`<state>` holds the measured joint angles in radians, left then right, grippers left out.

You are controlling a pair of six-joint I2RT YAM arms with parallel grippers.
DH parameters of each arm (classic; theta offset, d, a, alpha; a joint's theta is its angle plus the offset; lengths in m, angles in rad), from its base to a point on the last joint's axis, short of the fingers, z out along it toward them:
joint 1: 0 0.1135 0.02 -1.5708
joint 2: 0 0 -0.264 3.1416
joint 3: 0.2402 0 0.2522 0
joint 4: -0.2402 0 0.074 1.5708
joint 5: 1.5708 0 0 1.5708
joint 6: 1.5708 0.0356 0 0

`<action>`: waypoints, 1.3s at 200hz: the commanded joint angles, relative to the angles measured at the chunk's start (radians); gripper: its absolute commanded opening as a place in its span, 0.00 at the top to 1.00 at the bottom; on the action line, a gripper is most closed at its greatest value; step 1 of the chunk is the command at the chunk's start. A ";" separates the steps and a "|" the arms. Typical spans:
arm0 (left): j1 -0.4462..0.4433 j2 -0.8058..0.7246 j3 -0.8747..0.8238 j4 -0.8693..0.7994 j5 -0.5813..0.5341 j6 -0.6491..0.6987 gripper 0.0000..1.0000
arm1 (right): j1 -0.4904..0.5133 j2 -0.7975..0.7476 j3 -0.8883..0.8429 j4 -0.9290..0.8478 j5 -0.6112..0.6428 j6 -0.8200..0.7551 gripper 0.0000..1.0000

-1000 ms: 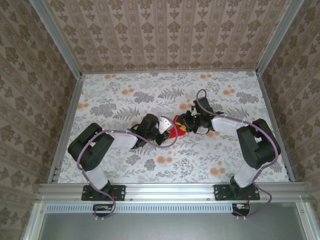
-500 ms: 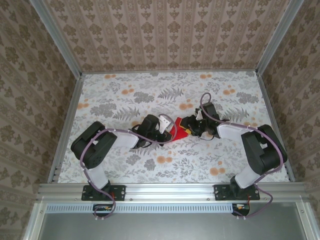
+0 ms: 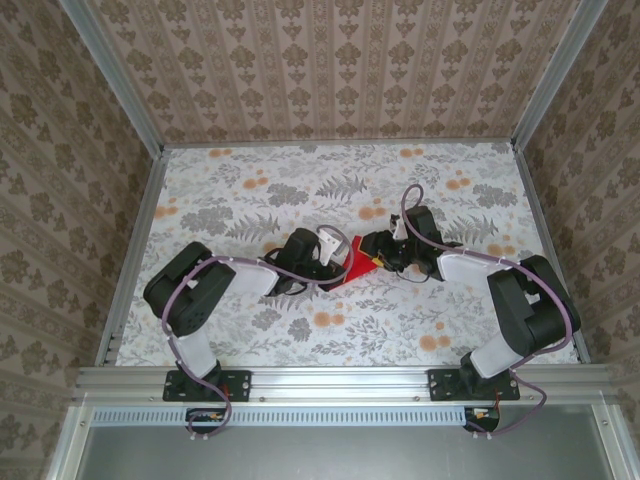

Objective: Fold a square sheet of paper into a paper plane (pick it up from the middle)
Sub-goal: Fourth fold the wing at the center of the table.

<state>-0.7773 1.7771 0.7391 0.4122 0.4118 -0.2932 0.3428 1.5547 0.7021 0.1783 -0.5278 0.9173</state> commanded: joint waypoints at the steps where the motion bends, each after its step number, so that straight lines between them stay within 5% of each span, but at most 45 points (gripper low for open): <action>1: 0.010 0.016 0.025 -0.010 0.007 -0.065 0.91 | -0.004 0.003 -0.017 0.010 0.000 -0.016 0.57; 79: 0.012 0.016 0.016 0.017 0.018 -0.106 0.90 | 0.001 0.086 0.028 -0.013 -0.002 -0.014 0.63; 152: 0.022 0.035 0.025 0.019 0.060 -0.145 0.82 | 0.001 0.152 0.040 0.013 -0.011 0.009 0.56; 260: 0.042 0.066 0.034 0.035 0.105 -0.185 0.89 | 0.001 0.158 0.027 0.051 -0.030 -0.014 0.51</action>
<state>-0.7490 1.8156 0.7475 0.4294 0.4839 -0.4473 0.3428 1.6974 0.7193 0.2203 -0.5350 0.9184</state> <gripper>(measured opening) 0.110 0.482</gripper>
